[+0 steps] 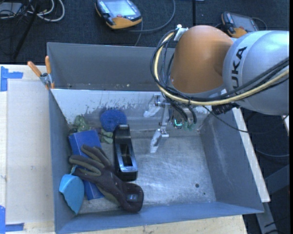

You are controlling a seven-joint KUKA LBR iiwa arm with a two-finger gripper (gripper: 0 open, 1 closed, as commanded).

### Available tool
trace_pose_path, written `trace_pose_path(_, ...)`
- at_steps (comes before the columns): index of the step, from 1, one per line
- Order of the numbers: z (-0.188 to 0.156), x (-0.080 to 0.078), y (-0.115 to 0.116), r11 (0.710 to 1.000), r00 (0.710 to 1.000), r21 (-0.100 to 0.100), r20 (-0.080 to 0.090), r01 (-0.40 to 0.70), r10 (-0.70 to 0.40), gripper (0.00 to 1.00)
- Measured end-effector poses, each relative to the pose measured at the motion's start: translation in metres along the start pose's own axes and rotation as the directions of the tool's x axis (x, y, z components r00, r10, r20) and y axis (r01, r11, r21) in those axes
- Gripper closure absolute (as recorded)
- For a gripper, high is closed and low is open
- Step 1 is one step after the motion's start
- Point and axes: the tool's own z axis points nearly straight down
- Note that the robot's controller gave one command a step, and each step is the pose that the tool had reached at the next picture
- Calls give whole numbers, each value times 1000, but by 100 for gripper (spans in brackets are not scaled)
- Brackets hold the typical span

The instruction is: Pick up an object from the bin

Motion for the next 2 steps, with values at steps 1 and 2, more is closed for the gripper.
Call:
trace_pose_path(1,-5,-1,0,1000,1000,-1,8,-2,2,0)
trace_pose_path(2,62,7,32,997,997,0,11,76,-76,0)
